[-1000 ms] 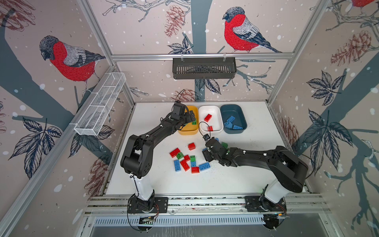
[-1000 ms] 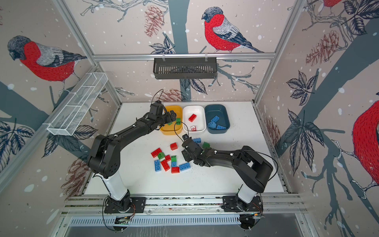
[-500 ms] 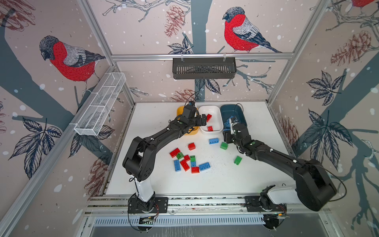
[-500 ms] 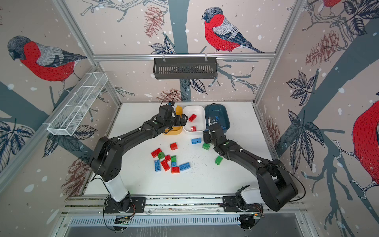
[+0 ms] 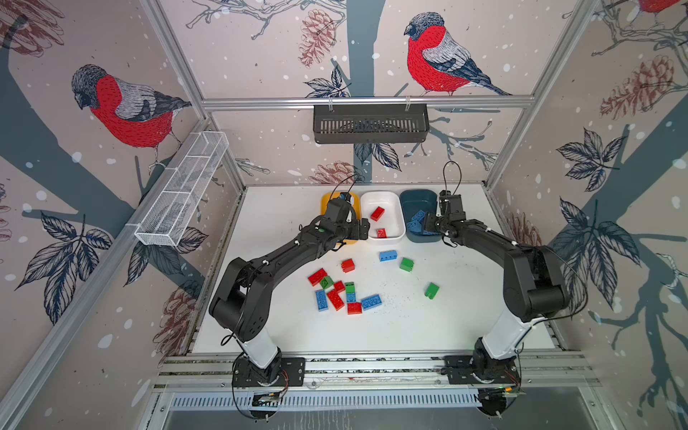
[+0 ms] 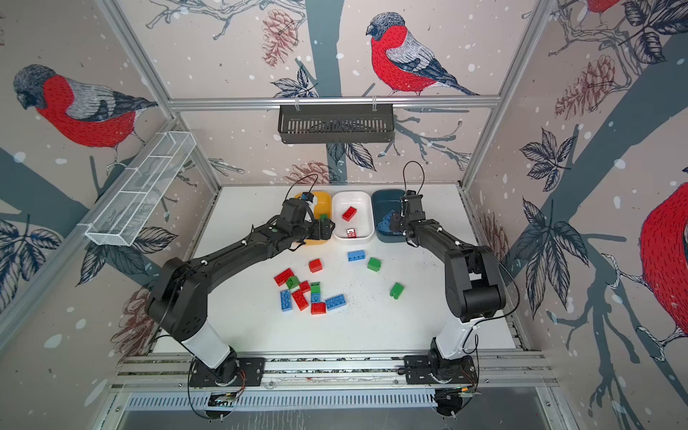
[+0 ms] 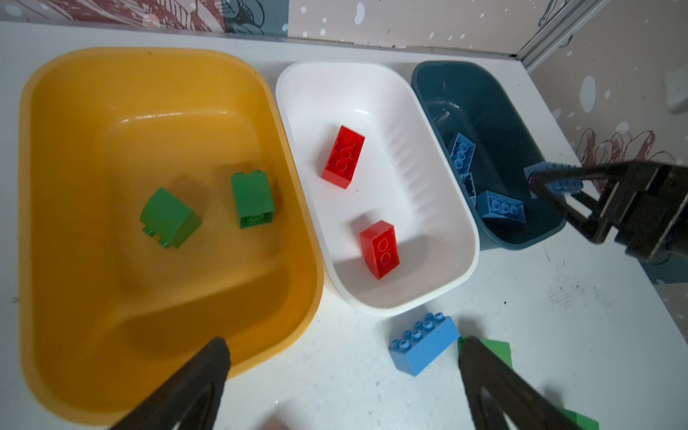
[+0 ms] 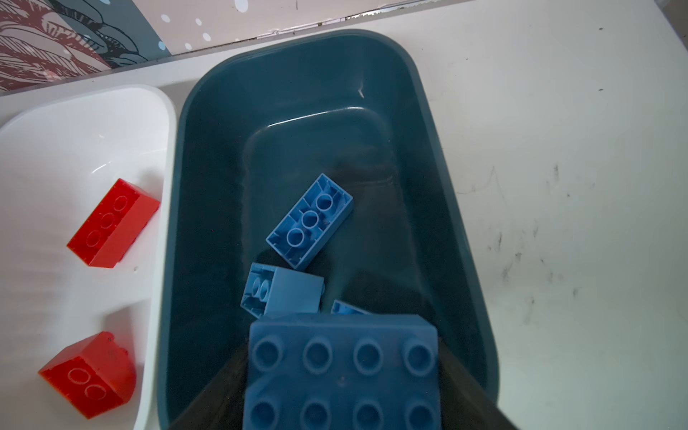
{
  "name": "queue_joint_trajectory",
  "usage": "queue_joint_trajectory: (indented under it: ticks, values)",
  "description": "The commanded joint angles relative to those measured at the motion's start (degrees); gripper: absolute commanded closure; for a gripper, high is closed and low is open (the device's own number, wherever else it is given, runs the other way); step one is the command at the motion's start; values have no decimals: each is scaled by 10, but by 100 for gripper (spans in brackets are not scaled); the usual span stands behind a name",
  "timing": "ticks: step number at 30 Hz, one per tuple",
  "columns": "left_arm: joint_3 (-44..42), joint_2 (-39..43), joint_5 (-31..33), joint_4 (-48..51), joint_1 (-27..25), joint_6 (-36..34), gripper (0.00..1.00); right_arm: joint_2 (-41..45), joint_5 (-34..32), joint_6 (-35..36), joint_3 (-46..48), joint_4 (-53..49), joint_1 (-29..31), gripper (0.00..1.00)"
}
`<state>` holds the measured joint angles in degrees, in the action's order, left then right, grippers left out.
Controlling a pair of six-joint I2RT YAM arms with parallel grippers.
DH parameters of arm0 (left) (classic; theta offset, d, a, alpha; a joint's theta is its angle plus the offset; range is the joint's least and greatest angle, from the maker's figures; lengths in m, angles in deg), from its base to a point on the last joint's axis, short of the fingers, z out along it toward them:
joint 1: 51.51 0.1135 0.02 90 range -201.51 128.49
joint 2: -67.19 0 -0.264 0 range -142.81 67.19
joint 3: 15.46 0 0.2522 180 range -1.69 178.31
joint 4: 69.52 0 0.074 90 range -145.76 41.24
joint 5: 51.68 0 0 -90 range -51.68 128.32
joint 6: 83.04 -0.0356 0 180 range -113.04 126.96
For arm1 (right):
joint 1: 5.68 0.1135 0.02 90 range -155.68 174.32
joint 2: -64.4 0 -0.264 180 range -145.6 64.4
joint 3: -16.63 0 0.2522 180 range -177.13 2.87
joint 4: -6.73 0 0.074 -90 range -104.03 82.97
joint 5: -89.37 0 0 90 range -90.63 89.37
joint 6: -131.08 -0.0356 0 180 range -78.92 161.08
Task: Sort the legos into containers by color
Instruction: 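Carry the blue brick into the teal tub and open the right gripper, then lower the left gripper onto a red brick near the pile and close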
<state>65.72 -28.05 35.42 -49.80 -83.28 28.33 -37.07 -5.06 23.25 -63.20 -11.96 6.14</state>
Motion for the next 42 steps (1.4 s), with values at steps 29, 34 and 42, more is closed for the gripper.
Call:
queue_joint_trajectory:
  ticks: [29,34,42]
  values:
    - [-78,-5,68,113,-36,-64,7,-3,-113,-26,-86,-110,66,1]
    - [-46,-38,85,140,-51,-104,7,34,-111,-36,-57,-92,73,1]
    - [0,-82,78,175,-51,-151,8,95,-121,-56,15,-47,72,1]
